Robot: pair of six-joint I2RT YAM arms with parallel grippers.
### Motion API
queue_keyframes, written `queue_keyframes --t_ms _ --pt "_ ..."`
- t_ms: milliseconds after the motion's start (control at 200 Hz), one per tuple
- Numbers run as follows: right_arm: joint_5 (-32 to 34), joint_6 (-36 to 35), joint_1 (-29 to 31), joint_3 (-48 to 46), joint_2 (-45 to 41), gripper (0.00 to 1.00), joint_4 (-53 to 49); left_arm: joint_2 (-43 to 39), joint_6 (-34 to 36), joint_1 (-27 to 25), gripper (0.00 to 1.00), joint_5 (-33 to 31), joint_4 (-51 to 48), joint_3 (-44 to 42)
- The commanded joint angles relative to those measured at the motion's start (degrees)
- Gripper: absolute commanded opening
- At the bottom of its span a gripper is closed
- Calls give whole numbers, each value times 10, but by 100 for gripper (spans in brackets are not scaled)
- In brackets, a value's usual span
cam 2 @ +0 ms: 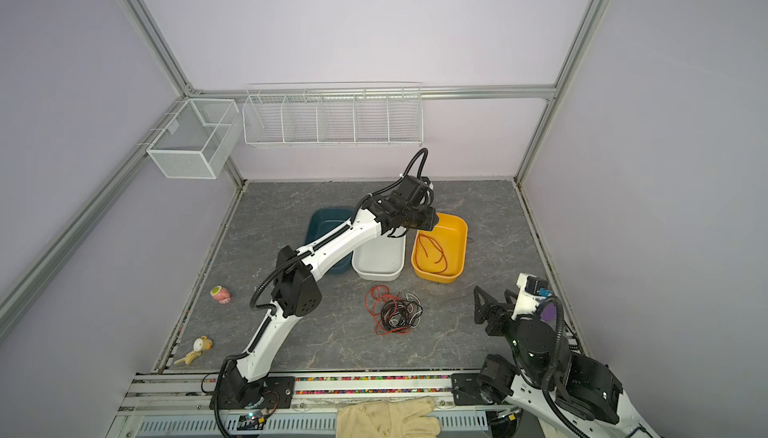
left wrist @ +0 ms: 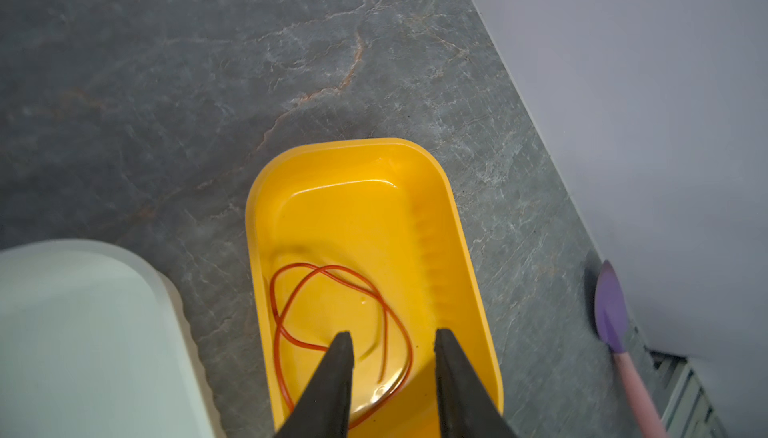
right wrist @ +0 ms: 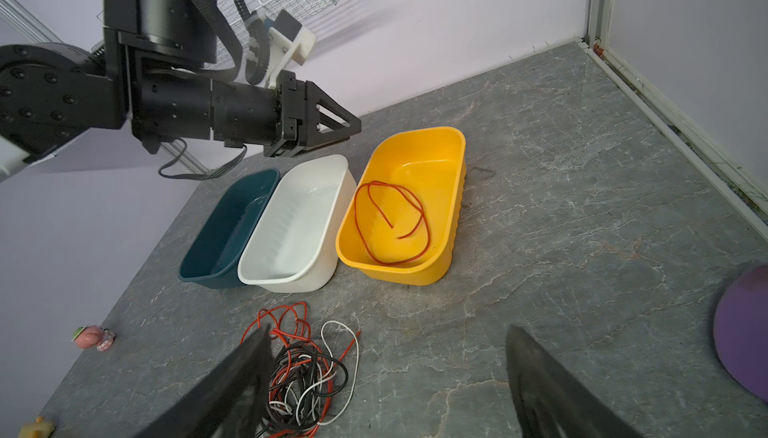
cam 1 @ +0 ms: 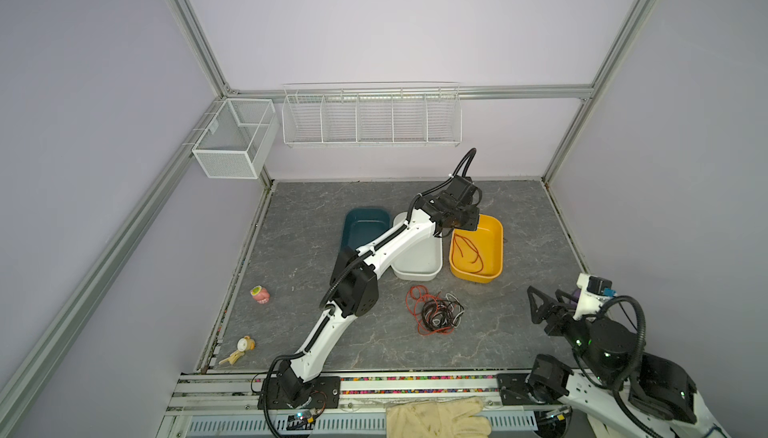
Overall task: Untangle the cables
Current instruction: 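Lower the red cable into the yellow tub and release it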
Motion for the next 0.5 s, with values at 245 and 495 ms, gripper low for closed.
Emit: queue_keyframes --t_ms 245,495 --pt "12 11 14 -5 20 89 -1 -52 65 0 52 -55 -102 54" --pt "-62 -11 15 8 131 89 12 -260 101 3 58 -137 -37 -221"
